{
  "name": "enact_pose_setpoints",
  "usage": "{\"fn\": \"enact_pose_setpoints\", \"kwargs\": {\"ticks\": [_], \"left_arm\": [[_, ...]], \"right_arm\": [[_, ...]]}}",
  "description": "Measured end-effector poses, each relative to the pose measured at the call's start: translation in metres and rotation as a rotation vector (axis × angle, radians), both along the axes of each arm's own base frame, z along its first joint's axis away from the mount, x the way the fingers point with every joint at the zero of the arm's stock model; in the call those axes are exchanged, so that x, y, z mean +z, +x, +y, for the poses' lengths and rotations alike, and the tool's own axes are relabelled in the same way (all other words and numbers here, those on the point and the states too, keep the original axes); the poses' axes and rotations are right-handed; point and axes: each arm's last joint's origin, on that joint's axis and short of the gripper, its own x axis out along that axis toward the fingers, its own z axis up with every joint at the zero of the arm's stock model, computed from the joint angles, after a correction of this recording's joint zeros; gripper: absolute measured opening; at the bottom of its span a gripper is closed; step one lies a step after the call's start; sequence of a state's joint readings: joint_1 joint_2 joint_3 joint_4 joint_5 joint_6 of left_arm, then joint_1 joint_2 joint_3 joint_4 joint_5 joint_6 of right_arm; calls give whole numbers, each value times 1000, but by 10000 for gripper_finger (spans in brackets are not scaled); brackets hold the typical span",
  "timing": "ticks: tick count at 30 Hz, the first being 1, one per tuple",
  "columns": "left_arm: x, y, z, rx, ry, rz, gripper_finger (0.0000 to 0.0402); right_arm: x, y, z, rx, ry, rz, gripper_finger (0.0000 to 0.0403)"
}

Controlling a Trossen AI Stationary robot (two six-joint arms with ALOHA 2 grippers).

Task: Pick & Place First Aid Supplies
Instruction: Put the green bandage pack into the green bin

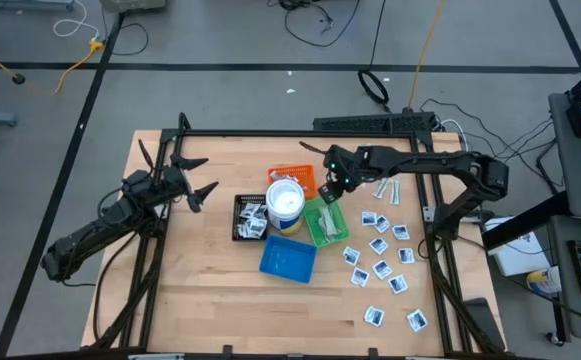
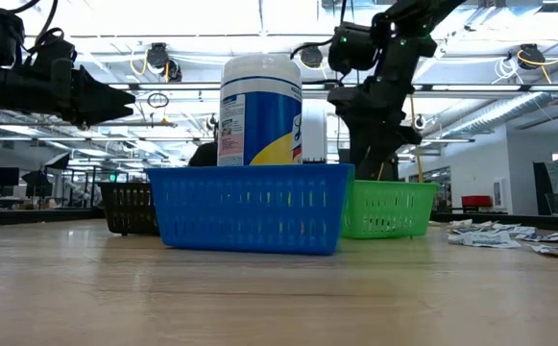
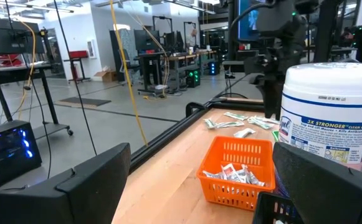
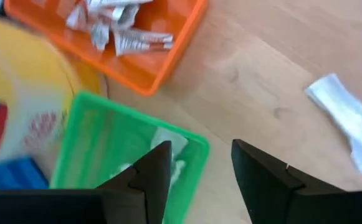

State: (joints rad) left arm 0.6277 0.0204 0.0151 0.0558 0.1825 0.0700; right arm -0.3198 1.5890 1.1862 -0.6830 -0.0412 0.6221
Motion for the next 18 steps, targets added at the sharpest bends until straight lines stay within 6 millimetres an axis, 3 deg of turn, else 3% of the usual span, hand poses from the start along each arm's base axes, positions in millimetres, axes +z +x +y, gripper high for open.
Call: {"fn": "enact_pose_setpoints", "kwargs": {"ticks": [10,18], "left_arm": [[0,0,0,0,0,0,397],[0,0,0,0,0,0,397]], "right_arm": [[-3,-12,-12,337,-56,76,160],[-5,-30,-39,378,-140,188,158]]}}
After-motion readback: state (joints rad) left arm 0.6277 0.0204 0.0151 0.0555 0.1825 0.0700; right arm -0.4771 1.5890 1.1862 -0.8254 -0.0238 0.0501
